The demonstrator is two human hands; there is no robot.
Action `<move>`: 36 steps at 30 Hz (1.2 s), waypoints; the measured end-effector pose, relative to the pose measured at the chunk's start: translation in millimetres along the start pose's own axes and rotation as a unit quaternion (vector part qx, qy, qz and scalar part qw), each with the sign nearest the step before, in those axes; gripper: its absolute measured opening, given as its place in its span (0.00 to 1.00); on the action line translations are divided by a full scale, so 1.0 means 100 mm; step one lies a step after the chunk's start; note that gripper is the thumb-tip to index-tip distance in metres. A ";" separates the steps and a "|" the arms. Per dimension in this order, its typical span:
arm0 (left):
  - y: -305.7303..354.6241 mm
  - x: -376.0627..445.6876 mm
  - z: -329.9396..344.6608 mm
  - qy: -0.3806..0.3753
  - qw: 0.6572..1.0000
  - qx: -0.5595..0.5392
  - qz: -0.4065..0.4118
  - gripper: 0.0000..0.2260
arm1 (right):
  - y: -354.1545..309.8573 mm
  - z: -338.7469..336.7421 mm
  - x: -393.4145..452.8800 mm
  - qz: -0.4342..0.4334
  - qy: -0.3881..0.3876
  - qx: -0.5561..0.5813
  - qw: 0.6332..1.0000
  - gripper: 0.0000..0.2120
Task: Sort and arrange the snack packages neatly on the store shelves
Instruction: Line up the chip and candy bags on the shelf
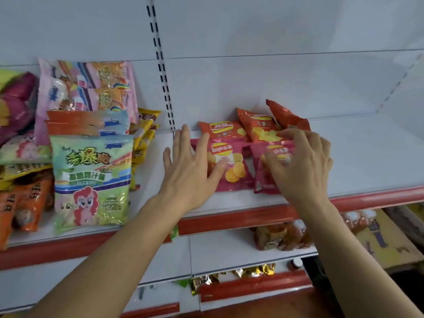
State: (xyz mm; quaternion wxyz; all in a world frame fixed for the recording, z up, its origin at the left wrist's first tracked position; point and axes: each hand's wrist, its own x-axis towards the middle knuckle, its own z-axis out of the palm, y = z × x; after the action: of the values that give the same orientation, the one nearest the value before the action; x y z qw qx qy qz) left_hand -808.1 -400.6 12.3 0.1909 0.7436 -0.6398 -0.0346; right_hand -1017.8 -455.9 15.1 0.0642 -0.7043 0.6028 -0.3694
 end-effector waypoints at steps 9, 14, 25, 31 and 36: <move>-0.97 -0.12 -1.25 0.128 0.990 0.058 -0.022 0.32 | -1.50 0.41 0.10 -0.159 -0.085 0.066 0.981 0.13; -2.00 -0.33 -1.84 0.165 0.979 0.085 -0.088 0.30 | -2.55 0.76 -0.03 -0.252 -0.115 0.069 0.958 0.13; -3.52 -0.33 -2.24 0.122 0.986 0.093 -0.068 0.39 | -4.33 1.53 -0.22 -0.331 -0.159 -0.145 0.919 0.19; -3.76 -0.08 -2.15 0.119 0.979 0.162 -0.034 0.30 | -4.39 1.57 -0.09 -0.293 -0.119 0.055 0.947 0.06; -3.75 -0.01 -2.12 0.114 0.978 0.170 -0.031 0.32 | -4.39 1.16 0.05 -0.202 -0.063 0.216 0.953 0.03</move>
State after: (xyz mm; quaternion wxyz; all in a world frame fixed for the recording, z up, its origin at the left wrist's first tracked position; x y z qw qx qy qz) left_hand -393.4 -308.4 84.8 0.1327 0.7839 -0.5866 0.1539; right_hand -596.6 -385.2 168.6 0.1764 -0.8025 0.3485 -0.4511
